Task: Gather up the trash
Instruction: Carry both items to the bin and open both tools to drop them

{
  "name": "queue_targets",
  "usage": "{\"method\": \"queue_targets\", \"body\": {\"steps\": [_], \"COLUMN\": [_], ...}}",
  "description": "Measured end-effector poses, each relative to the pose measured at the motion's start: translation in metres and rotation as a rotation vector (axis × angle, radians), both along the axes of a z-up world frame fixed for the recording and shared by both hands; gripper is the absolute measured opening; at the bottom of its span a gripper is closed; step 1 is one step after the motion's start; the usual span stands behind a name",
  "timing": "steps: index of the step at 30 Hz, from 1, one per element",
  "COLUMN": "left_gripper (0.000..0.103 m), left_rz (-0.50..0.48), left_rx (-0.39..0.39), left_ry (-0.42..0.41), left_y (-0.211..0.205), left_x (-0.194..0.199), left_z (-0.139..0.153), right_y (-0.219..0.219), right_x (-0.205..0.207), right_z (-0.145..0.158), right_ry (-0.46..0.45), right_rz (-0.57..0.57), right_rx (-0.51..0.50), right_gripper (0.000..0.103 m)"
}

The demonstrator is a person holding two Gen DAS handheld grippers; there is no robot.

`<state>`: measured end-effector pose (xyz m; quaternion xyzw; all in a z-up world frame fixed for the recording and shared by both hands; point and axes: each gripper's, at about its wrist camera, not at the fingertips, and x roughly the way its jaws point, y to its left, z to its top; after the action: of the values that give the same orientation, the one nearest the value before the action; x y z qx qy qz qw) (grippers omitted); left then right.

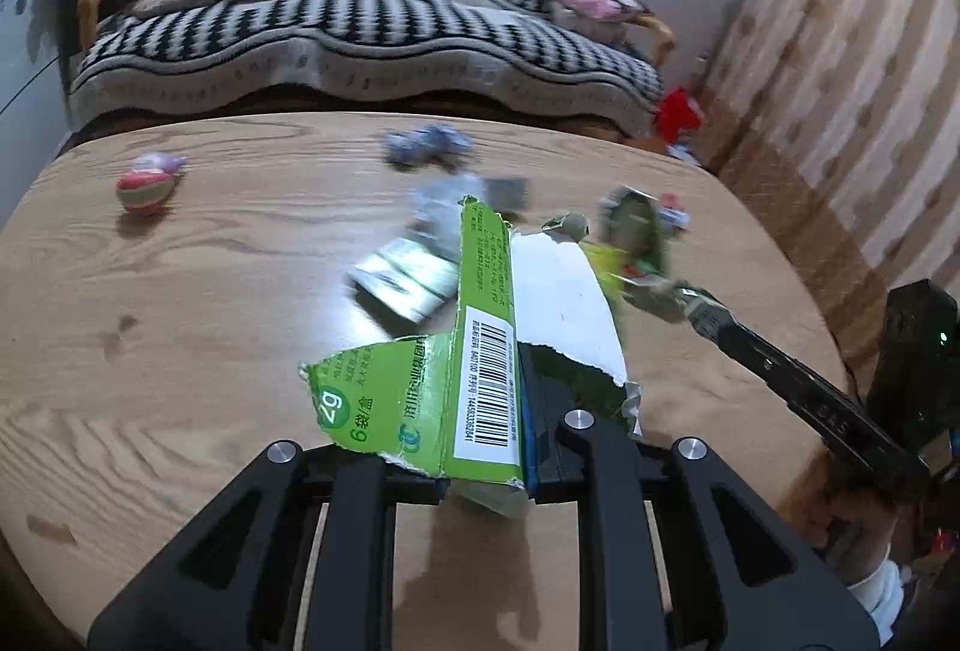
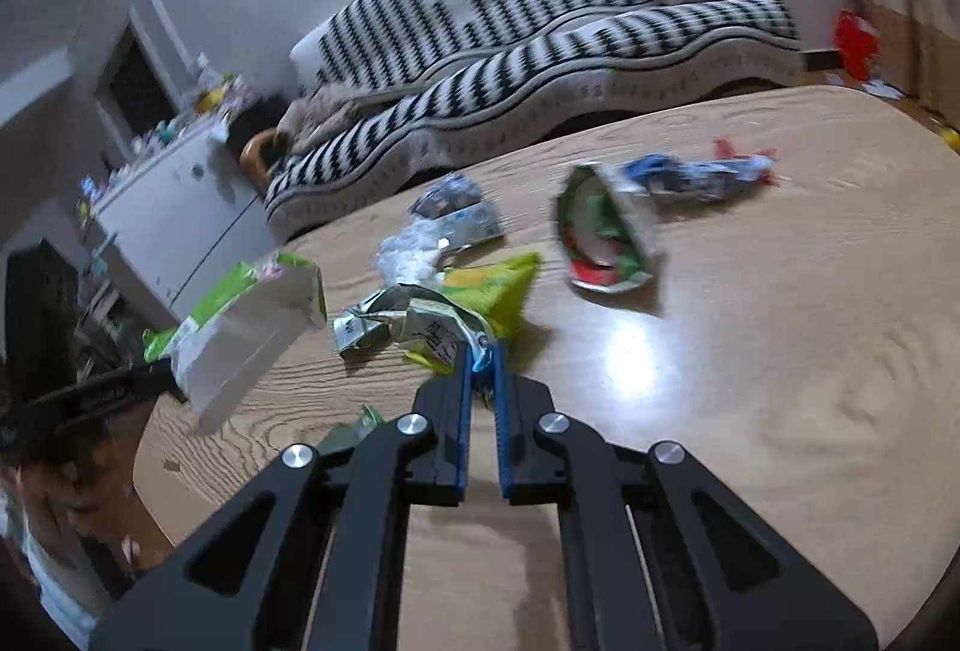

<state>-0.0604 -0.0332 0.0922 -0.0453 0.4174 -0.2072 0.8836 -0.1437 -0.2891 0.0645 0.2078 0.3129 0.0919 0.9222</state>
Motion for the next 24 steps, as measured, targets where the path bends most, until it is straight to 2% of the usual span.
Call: {"method": "queue_targets", "body": {"steps": [3,7,9,12,14,15,19,24], "left_gripper": [0.016,0.016,0.016,0.016,0.016,0.016,0.015,0.016], "left_rz": [-0.131,-0.357,-0.479,-0.594,-0.67,-0.706,-0.751,-0.761], "left_rx": [-0.015,-0.008,0.02,0.082,0.121,0.134,0.189,0.186], "left_ry": [0.019,0.056,0.094,0.147,0.21,0.248,0.292,0.322], "left_y": [-0.047,-0.131,-0.178,-0.229,-0.26,-0.274,-0.3,-0.311], "left_x": [-0.042,-0.102,-0.135,-0.172,-0.193,-0.203,-0.223,-0.226], "left_z": [0.004,0.001,-0.012,-0.041,-0.066,-0.079,-0.105,-0.116], "right_y": [-0.036,-0.1,-0.125,-0.166,-0.183,-0.191,-0.208,-0.219], "right_x": [-0.052,-0.153,-0.198,-0.265,-0.296,-0.308,-0.335,-0.333], "right_z": [0.009,0.004,-0.008,-0.039,-0.058,-0.07,-0.095,-0.107], "right_ry": [-0.013,0.024,0.066,0.153,0.195,0.215,0.25,0.264], "right_rz": [-0.095,-0.258,-0.327,-0.439,-0.496,-0.52,-0.554,-0.561], "right_rx": [-0.014,-0.036,-0.037,0.024,0.043,0.062,0.116,0.161], "right_gripper": [0.007,0.007,0.007,0.007,0.007,0.007,0.007,0.007]}}
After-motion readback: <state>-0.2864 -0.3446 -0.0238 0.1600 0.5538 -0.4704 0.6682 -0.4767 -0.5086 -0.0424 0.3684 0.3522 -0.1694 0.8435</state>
